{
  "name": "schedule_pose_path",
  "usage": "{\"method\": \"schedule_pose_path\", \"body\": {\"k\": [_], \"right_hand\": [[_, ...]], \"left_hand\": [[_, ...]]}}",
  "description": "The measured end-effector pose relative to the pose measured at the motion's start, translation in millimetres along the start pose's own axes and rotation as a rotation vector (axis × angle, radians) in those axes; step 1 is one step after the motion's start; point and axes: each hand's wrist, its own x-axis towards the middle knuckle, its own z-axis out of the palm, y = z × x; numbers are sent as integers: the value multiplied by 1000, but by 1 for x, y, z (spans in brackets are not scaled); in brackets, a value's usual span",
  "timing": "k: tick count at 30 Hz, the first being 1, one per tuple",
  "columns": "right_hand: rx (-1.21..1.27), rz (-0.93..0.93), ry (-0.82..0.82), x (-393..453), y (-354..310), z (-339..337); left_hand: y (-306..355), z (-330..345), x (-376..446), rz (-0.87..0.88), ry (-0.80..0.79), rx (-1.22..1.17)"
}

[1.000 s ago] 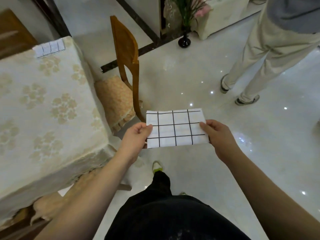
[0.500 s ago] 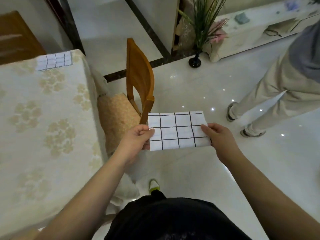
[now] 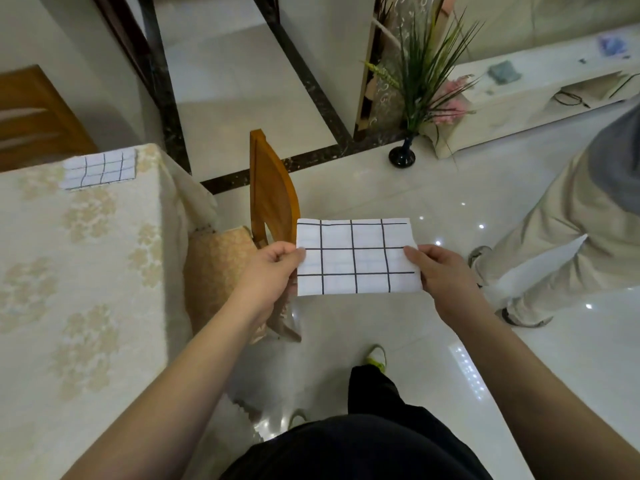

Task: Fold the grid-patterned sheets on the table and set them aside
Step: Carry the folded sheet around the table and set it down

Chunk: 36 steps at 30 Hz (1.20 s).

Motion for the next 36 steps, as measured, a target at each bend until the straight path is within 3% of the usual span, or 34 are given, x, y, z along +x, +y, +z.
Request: {"method": "schedule_pose_path", "body": {"k": [17,24,36], "right_hand": [[-120,-94,-217,206,-115,-31],[-175,-82,-284,280,-144,9],[-296,-126,-376,403,-225,114]], "left_hand": [[101,92,123,-37,178,-98],[128,81,190,-48,286,-99],[187,17,320,-16,307,-142]]}}
